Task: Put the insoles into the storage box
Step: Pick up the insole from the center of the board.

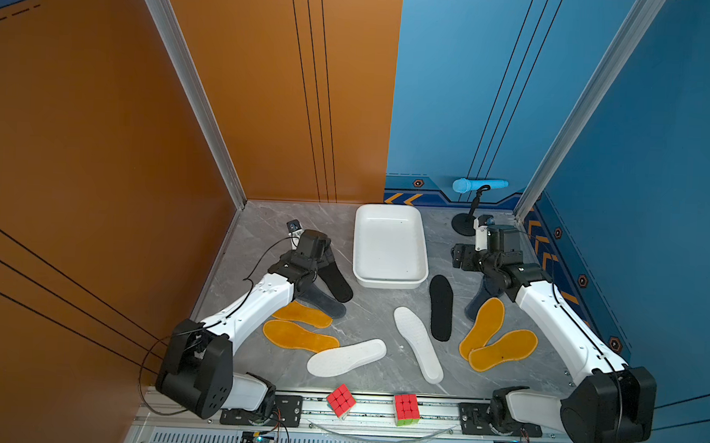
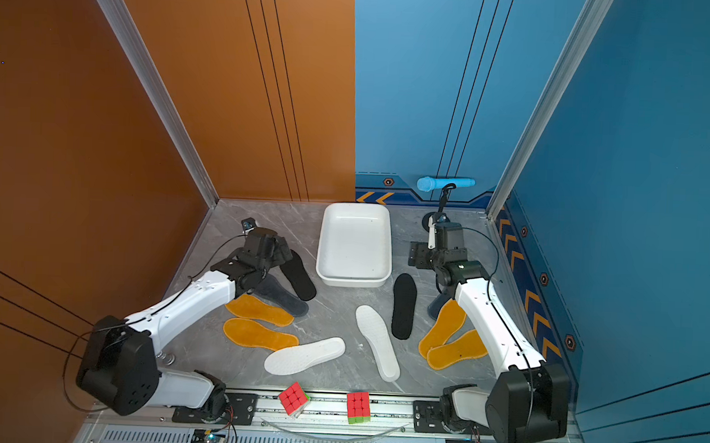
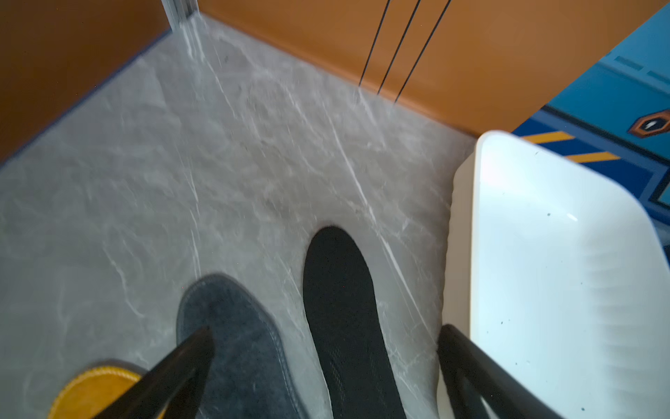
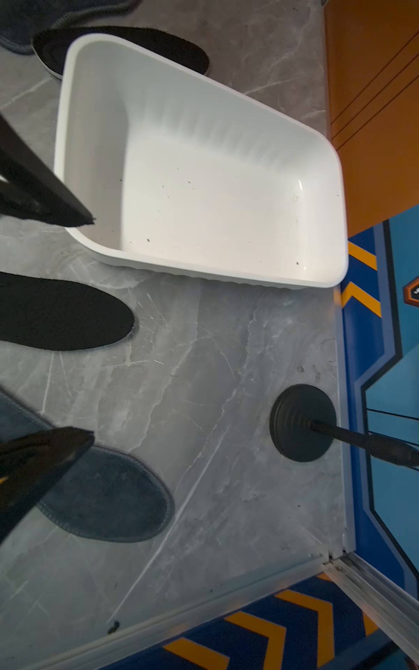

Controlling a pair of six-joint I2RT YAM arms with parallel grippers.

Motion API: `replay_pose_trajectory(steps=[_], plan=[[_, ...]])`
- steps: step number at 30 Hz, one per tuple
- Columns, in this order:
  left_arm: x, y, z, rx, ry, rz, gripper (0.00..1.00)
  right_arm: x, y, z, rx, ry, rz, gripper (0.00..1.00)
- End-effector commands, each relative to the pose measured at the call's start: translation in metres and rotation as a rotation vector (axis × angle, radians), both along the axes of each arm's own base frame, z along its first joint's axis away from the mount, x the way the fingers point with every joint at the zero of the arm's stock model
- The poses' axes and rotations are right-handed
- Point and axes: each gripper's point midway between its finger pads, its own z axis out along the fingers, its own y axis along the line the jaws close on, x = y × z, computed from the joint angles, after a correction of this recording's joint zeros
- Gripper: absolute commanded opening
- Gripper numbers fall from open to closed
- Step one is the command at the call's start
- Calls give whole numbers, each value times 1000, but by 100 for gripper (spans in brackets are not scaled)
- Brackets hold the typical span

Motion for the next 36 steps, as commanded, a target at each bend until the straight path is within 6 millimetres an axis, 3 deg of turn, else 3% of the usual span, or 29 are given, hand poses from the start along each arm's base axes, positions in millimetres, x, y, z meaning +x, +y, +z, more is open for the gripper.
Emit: replay_pose_trajectory(steps=[1,5,16,22,28,36], plan=[[-14,-12,-29,-116,180,60,98,-28,0,-9,17,128,-28,87],[-12,-25,-49,-179,259,68,98,-38,5,-4,53,117,-25,85],[0,-49,-93,-225,381,50,99,-51,18,-15,52,137,20,76],[4,-62,-110,-284,404,36,76,-50,22,-17,64,128,34,72],[8,-69,-123,-293,437,28,65,-52,26,-17,81,115,53,69],[2,-70,-135,-299,466,32,60,-52,27,-18,80,112,61,67]])
